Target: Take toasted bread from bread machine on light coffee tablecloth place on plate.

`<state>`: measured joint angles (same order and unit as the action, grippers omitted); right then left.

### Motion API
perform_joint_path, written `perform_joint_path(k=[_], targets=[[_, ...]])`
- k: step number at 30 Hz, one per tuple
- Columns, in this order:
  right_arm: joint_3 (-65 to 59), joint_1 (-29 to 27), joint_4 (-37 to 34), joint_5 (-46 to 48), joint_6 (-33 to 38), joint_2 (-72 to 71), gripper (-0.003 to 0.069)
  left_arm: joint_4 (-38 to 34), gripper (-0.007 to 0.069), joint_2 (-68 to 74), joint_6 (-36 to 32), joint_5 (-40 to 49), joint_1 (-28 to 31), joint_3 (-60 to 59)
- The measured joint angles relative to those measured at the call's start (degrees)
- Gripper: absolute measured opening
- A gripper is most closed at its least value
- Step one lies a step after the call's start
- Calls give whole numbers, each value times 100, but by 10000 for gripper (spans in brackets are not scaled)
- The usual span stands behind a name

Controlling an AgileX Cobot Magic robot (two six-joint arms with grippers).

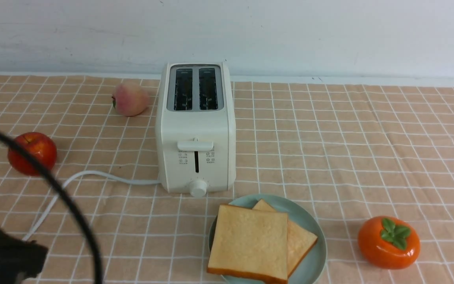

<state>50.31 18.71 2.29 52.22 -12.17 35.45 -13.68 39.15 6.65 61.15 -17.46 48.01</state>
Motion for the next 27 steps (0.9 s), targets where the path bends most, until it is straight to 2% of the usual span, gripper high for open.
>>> perform_joint_path(k=[5, 7, 10, 11, 15, 21, 27], targets=[[-1307, 0, 61, -502, -74, -1287, -19, 333, -14, -1080, 83, 22, 0, -426], [-2132, 0, 101, -839, -86, -2228, -19, 360, -14, -1681, 358, 111, 0, -662], [-2628, 0, 162, -1183, -97, -2830, -19, 223, -14, -2143, 825, 212, 0, -761], [-3046, 0, 245, -1501, -102, -3324, -19, 38, -14, -2408, 1180, 243, 0, -774], [-3580, 0, 507, -2069, -102, -3605, -18, -271, -14, -2683, 1548, 226, 0, -781], [-3676, -5, 833, -2374, -102, -3610, -15, -415, -14, -2713, 1614, 219, 0, -781], [-3676, -5, 781, -2422, -102, -3610, -15, -415, -14, -2713, 1626, 219, 0, -781]])
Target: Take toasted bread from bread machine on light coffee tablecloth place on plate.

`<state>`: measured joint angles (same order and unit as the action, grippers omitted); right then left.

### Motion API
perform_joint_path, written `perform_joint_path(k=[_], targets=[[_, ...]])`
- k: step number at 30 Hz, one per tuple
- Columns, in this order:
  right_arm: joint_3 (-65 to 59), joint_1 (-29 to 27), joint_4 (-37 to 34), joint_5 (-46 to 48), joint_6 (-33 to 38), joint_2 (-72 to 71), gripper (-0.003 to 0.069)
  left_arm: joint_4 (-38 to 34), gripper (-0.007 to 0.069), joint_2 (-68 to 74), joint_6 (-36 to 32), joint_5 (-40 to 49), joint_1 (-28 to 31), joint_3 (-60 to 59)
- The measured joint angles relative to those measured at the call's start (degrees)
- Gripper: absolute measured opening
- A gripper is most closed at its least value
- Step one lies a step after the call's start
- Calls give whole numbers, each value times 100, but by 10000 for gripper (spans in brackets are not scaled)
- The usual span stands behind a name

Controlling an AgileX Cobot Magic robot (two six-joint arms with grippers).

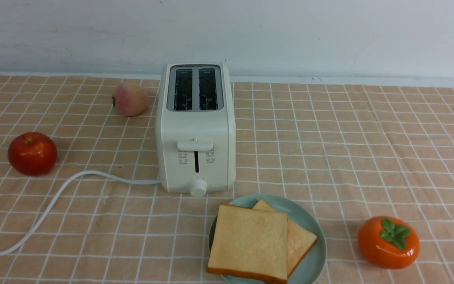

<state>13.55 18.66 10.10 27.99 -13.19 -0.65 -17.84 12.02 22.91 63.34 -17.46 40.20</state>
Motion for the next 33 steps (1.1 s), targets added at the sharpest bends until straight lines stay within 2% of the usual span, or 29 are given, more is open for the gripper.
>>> perform_joint_path(k=[14, 16, 19, 22, 27, 30, 33], targets=[[0, 0, -38, 0, 0, 0, -8, 85, -14, -12, -52, -59, 0, -6], [0, 0, -38, 0, 0, 0, -8, 541, -13, -94, -130, -366, 0, -66], [0, 0, -43, 0, 0, 0, -8, 1568, -11, -394, -58, -1430, 132, -448], [0, -4, -43, 0, 0, 0, -5, 2059, -8, -698, 21, -2432, 507, -1072], [0, -4, -43, 0, 0, 0, -1, 2318, -3, -1253, -33, -3548, 1199, -2400], [0, -4, -43, 2, 0, 0, -1, 1997, -3, -1270, -27, -3658, 1558, -3207], [0, -4, -43, -4, 0, 0, 1, 1784, -3, -1270, -27, -3640, 1619, -3716]])
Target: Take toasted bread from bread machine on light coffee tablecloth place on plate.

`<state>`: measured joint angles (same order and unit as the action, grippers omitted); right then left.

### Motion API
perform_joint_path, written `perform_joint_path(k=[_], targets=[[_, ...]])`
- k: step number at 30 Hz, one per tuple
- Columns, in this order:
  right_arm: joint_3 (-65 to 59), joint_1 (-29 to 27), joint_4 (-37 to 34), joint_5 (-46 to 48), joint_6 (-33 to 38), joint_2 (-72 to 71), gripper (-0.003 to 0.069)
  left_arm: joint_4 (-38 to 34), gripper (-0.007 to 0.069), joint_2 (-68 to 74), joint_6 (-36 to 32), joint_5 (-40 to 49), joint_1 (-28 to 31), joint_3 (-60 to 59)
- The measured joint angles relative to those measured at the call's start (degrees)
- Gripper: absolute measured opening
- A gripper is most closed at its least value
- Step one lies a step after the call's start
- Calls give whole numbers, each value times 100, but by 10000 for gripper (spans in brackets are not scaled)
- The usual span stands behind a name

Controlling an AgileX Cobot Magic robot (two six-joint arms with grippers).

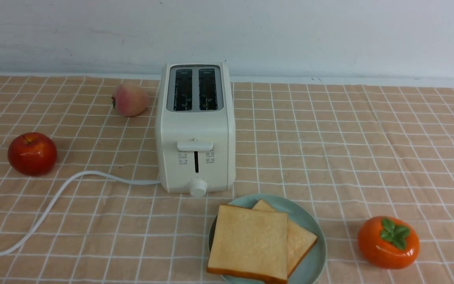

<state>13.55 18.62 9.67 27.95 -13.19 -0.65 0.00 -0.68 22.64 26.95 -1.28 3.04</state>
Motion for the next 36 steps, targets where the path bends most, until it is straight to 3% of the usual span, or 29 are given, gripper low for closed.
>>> perform_joint_path(k=[5, 36], targets=[[0, 0, 0, 0, 0, 0, 5, 0, 1, 0, 0, -261, 7, -452], [0, 0, 139, 0, 15, 0, 40, 0, 20, 0, 0, -438, 7, -464]])
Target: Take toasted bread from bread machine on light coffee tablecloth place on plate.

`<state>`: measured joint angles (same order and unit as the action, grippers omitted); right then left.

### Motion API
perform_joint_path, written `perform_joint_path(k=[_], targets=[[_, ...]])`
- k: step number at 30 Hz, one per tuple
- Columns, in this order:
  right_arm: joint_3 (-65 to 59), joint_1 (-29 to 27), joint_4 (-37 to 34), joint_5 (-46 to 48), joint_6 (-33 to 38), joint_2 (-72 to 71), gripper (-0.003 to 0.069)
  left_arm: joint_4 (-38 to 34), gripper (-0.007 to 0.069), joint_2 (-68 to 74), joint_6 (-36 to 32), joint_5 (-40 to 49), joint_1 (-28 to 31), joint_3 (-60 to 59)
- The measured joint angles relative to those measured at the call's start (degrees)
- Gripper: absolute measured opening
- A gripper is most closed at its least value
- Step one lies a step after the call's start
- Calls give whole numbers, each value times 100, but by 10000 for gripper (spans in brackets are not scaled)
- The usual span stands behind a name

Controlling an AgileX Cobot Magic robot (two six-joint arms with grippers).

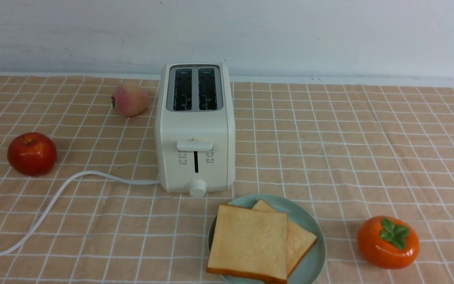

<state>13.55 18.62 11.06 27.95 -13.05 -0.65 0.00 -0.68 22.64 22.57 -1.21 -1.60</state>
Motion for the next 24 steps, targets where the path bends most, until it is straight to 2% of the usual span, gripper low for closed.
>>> perform_joint_path(k=[4, 8, 12, 16, 24], targets=[[-14, -143, 375, 0, 20, 0, 46, 0, 20, 0, 0, 0, 0, 0], [-324, -575, 448, -184, -65, 0, 53, 0, 20, 0, 0, 0, 0, 0], [-1148, -1272, 461, -325, -516, 0, 60, 0, 22, 0, 0, 0, 0, 0], [-1416, -1673, 423, -420, -898, -1, 67, 0, 27, 0, 0, 0, 0, 0], [-1424, -1877, 440, -459, -988, -1, 80, 0, 36, 0, 0, 0, 0, -1]])
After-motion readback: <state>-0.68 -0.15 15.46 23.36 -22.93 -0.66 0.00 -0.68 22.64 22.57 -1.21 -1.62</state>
